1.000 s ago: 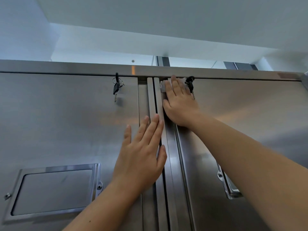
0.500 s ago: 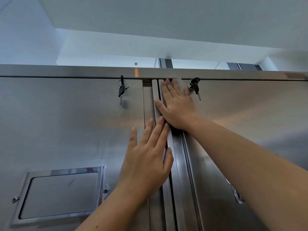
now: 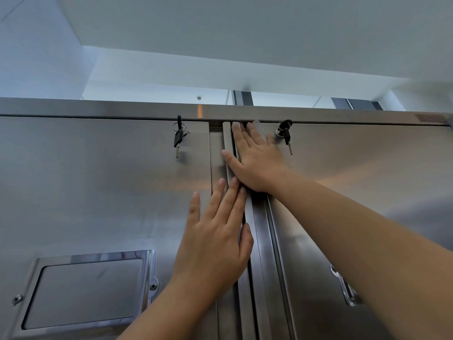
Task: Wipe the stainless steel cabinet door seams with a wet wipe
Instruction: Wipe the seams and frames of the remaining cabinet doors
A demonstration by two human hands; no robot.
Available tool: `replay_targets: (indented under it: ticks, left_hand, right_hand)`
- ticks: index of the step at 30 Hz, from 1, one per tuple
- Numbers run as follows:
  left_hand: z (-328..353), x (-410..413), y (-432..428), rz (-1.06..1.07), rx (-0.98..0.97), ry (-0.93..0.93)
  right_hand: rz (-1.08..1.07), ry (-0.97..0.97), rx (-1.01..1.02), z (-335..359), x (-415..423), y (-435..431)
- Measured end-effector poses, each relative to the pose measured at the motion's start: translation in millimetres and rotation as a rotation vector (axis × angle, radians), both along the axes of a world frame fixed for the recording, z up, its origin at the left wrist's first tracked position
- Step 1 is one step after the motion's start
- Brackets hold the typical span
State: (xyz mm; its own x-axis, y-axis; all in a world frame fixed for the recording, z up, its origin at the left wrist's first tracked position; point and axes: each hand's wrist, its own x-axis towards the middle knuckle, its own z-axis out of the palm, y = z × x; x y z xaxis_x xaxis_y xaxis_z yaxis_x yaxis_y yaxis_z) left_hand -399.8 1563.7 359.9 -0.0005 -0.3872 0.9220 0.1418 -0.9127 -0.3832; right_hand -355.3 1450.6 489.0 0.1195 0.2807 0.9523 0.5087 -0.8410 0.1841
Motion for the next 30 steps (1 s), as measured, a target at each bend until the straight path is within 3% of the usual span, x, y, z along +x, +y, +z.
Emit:
replay_targets:
  ticks: [10, 19, 30]
  left_hand:
    - [-5.4, -1.1, 1.1, -0.037, -0.003, 0.018]
    - [-6.0, -1.3, 1.2, -0.041, -0.005, 0.018]
    - [-6.6, -0.3, 0.9, -0.025, -0.002, 0.016]
  right_hand:
    - [0.049, -0.128, 0.029, -19.0, 3.1, -0.3]
    - [-0.107, -0.212, 0.032, -27.4, -1.7, -2.7]
    - [-0.102, -0.027, -0.038, -3.5, -1.9, -2.2]
